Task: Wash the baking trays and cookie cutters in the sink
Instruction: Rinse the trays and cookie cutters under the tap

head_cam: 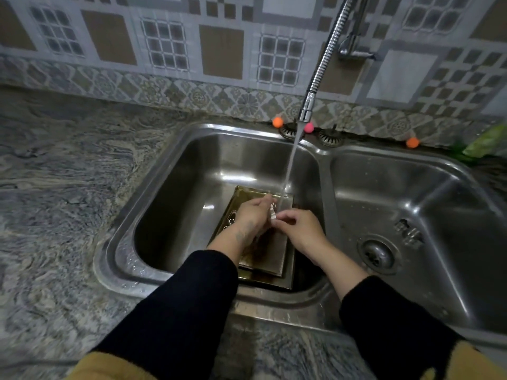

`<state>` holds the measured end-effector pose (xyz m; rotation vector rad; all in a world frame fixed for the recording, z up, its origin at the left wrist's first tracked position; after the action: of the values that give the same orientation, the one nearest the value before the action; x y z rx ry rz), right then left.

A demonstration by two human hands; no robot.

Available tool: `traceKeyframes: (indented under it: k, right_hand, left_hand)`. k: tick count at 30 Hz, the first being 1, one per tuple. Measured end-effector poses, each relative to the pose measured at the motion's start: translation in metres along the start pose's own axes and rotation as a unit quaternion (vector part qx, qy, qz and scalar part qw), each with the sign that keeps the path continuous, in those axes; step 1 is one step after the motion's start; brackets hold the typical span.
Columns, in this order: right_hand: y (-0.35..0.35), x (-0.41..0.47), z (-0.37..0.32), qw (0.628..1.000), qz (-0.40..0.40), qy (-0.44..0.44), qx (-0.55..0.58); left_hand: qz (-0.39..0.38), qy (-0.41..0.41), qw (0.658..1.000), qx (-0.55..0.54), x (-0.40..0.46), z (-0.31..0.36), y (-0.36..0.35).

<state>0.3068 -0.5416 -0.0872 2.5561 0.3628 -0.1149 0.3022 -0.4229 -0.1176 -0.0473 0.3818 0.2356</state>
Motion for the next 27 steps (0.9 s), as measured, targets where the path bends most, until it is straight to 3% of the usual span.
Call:
traceKeyframes:
  k: [4, 11, 13, 16, 23, 25, 27]
  right_hand:
    - [-0.003, 0.002, 0.000, 0.998, -0.004, -0.025, 0.051]
    - [-0.002, 0.004, 0.001, 0.983, -0.059, -0.084, 0.155]
    - [0.001, 0.006, 0.001, 0.988, -0.082, -0.078, 0.105]
    - [0.008, 0.013, -0.006, 0.997, -0.058, -0.038, -0.023]
    - [0.018, 0.015, -0.024, 0.980, -0.030, 0.074, -0.185]
    - [0.032, 0.016, -0.021, 0.968, -0.004, 0.086, -0.234]
    - [0.054, 0.017, -0.016, 0.964, 0.026, 0.087, -0.251]
  left_hand:
    - [-0.034, 0.026, 0.998, -0.044, -0.005, -0.006, -0.006]
    - [-0.014, -0.007, 0.999, -0.042, -0.004, -0.004, -0.001]
    - [-0.026, 0.016, 0.998, -0.051, -0.003, -0.009, -0.004]
    - [-0.036, 0.021, 0.996, -0.080, -0.004, -0.010, -0.005]
    - [-0.040, -0.011, 0.995, -0.095, -0.009, 0.001, -0.011]
    - [-0.014, -0.050, 0.999, -0.015, -0.009, 0.007, -0.015]
    - [0.021, -0.114, 0.984, 0.134, -0.010, 0.018, -0.026]
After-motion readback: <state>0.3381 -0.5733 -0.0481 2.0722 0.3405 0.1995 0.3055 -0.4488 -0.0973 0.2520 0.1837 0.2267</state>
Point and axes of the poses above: each hand's wrist, its own x-axis towards the middle knuckle, its own y-axis out of the back of the hand, z = x × y, the point moved 8 cm from there along x, towards the middle knuckle, and after that the axes turned 3 degrees about -y, right-handed, at the moved point
